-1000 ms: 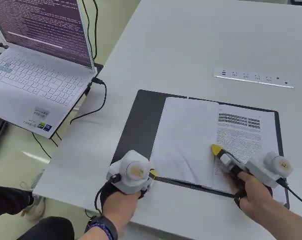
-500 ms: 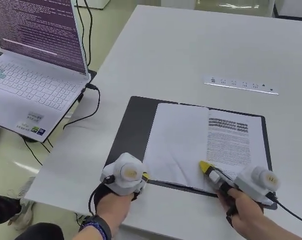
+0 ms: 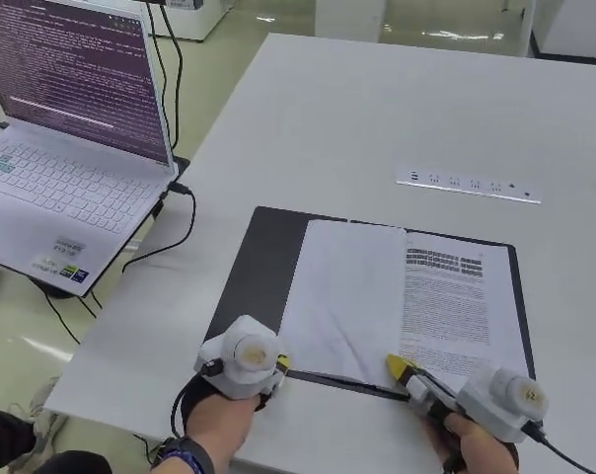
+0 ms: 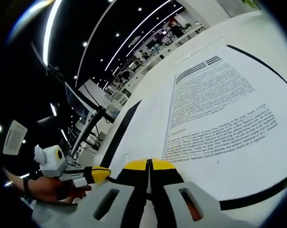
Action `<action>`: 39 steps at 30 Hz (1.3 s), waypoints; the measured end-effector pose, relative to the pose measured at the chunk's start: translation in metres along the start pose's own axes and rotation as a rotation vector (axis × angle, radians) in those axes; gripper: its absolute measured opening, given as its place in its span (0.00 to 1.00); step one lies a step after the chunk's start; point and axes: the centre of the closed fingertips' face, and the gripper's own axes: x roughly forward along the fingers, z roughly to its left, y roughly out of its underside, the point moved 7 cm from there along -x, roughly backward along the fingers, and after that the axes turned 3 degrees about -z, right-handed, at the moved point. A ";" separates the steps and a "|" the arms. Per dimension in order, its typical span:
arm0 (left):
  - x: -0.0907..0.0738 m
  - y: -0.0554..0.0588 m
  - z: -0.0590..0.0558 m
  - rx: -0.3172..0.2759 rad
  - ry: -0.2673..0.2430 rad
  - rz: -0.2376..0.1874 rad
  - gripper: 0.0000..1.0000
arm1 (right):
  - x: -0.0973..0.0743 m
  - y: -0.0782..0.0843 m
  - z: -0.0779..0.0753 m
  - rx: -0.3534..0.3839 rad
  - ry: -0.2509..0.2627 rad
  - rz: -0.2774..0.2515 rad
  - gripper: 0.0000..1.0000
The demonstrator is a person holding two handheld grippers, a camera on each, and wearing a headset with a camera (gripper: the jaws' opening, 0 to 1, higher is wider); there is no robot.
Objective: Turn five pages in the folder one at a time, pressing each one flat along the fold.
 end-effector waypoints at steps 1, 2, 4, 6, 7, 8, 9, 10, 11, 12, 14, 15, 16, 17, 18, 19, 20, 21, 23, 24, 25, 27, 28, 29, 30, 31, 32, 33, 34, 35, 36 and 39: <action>0.000 0.000 0.000 -0.001 -0.002 -0.001 0.00 | -0.001 0.001 0.001 0.002 0.000 0.001 0.00; 0.000 0.000 0.000 -0.002 -0.004 -0.002 0.00 | -0.002 0.002 0.001 0.002 0.001 0.003 0.00; 0.000 0.000 0.000 -0.004 -0.005 -0.003 0.00 | -0.005 0.005 0.003 0.002 0.002 0.009 0.00; 0.000 0.000 0.000 -0.005 -0.005 -0.004 0.00 | -0.009 0.007 0.004 0.004 0.002 0.013 0.00; 0.000 0.000 0.000 -0.005 -0.004 -0.005 0.00 | -0.011 0.008 0.005 0.006 0.003 0.015 0.00; 0.000 0.000 0.000 -0.005 -0.003 -0.005 0.00 | -0.012 0.009 0.005 0.005 0.003 0.017 0.00; 0.000 0.000 0.000 -0.006 -0.001 -0.005 0.00 | -0.013 0.010 0.005 0.005 0.004 0.019 0.00; 0.000 0.001 0.000 -0.007 -0.001 -0.005 0.00 | -0.015 0.011 0.006 0.008 0.004 0.022 0.00; 0.000 0.001 0.000 -0.008 -0.001 -0.005 0.00 | -0.016 0.012 0.006 0.009 0.005 0.025 0.00; -0.001 0.001 0.000 -0.010 -0.001 -0.006 0.00 | -0.019 0.013 0.006 0.011 0.007 0.025 0.00; -0.001 0.001 0.000 -0.014 -0.003 -0.009 0.00 | -0.022 0.015 0.006 0.015 0.009 0.025 0.00; -0.001 0.001 -0.001 -0.013 -0.003 -0.009 0.00 | -0.023 0.016 0.006 0.018 0.010 0.025 0.00; -0.001 0.001 -0.001 -0.013 -0.003 -0.009 0.00 | -0.025 0.016 0.006 0.019 0.011 0.026 0.00; -0.001 0.001 -0.001 -0.014 -0.003 -0.009 0.00 | -0.026 0.016 0.005 0.021 0.012 0.026 0.00; -0.001 0.001 -0.001 -0.014 -0.003 -0.010 0.00 | -0.027 0.017 0.005 0.025 0.012 0.029 0.00; -0.001 0.001 -0.001 -0.014 -0.003 -0.010 0.00 | -0.028 0.017 0.004 0.031 0.013 0.029 0.00; -0.001 0.001 -0.001 -0.014 -0.003 -0.010 0.00 | -0.028 0.017 0.004 0.041 0.014 0.028 0.00; -0.001 0.002 -0.001 -0.015 -0.003 -0.011 0.00 | -0.028 0.017 0.005 0.042 0.015 0.030 0.00; -0.001 0.002 -0.001 -0.017 -0.003 -0.013 0.00 | -0.029 0.017 0.005 0.041 0.018 0.031 0.00; -0.002 0.002 -0.001 -0.020 -0.004 -0.015 0.00 | -0.030 0.017 0.005 0.044 0.019 0.031 0.00; -0.002 0.002 -0.002 -0.020 -0.005 -0.019 0.00 | -0.030 0.018 0.005 0.051 0.020 0.030 0.00; -0.002 0.002 -0.001 -0.021 -0.005 -0.025 0.00 | -0.031 0.019 0.006 0.059 0.022 0.032 0.00; -0.002 0.002 -0.002 -0.021 -0.004 -0.025 0.00 | -0.032 0.019 0.006 0.060 0.022 0.033 0.00; -0.002 0.002 -0.002 -0.021 -0.004 -0.024 0.00 | -0.033 0.019 0.006 0.061 0.023 0.038 0.00; -0.002 0.002 -0.002 -0.025 -0.004 -0.023 0.00 | -0.034 0.020 0.007 0.056 0.021 0.051 0.00; -0.002 0.002 -0.002 -0.033 -0.004 -0.021 0.00 | -0.035 0.022 0.008 0.041 0.019 0.079 0.00; -0.002 0.001 -0.002 -0.038 -0.004 -0.022 0.00 | -0.036 0.027 0.009 0.007 0.013 0.122 0.00; -0.003 0.002 -0.001 -0.062 -0.003 -0.026 0.00 | -0.036 0.029 0.009 0.000 0.015 0.135 0.00; -0.003 0.002 -0.001 -0.086 -0.002 -0.031 0.00 | -0.036 0.031 0.011 0.005 0.009 0.137 0.00; -0.003 0.002 0.000 -0.117 0.000 -0.036 0.00 | -0.036 0.031 0.011 0.007 0.008 0.135 0.00; -0.003 0.003 0.001 -0.153 0.002 -0.041 0.00 | -0.037 0.031 0.011 0.013 0.006 0.132 0.00; -0.003 0.002 0.001 -0.238 0.023 -0.026 0.00 | -0.039 0.026 0.014 0.010 -0.006 0.128 0.00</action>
